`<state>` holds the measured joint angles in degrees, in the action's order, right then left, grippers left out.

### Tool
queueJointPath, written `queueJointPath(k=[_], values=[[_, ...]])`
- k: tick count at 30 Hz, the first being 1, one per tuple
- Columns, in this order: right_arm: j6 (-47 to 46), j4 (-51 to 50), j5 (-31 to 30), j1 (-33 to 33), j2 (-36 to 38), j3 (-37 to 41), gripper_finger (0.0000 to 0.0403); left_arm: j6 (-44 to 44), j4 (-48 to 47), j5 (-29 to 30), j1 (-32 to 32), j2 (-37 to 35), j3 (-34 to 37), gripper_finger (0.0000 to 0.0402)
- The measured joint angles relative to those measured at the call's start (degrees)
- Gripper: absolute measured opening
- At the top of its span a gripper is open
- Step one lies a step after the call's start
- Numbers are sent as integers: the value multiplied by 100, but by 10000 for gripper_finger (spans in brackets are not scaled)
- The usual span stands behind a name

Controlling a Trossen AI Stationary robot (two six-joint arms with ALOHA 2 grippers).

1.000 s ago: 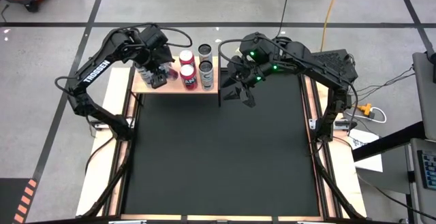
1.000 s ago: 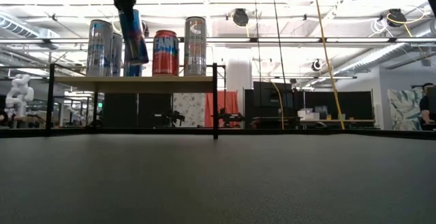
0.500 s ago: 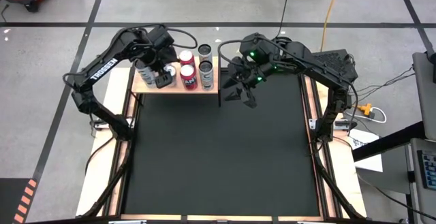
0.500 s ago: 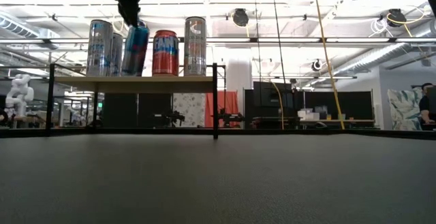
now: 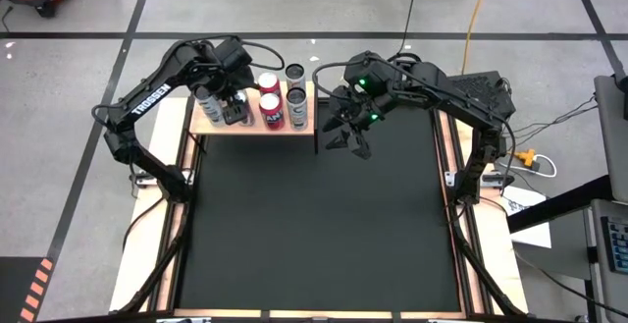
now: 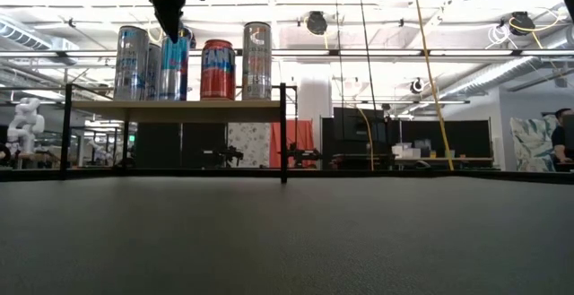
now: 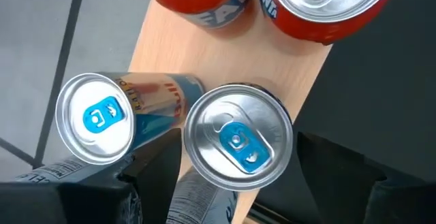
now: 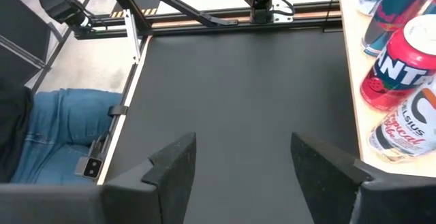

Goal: Place canned beverage on shelf
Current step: Put the blue soda can aligned with the other blue soda can on the shelf

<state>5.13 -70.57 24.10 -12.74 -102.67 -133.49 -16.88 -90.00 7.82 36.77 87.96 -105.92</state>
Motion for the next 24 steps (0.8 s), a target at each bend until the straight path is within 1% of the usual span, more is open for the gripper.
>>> queueJointPath(k=[5, 18, 20, 24], values=[[0, 0, 2, 12, 0, 0, 219, -2, -2, 267, 0, 0, 1, 283], [11, 0, 1, 12, 0, 0, 219, 3, -2, 278, -15, -196, 3, 283], [13, 0, 0, 12, 0, 0, 219, 35, -4, 204, -37, -248, 3, 283], [11, 0, 0, 12, 0, 0, 219, 50, -2, -136, -137, -327, 3, 283]])
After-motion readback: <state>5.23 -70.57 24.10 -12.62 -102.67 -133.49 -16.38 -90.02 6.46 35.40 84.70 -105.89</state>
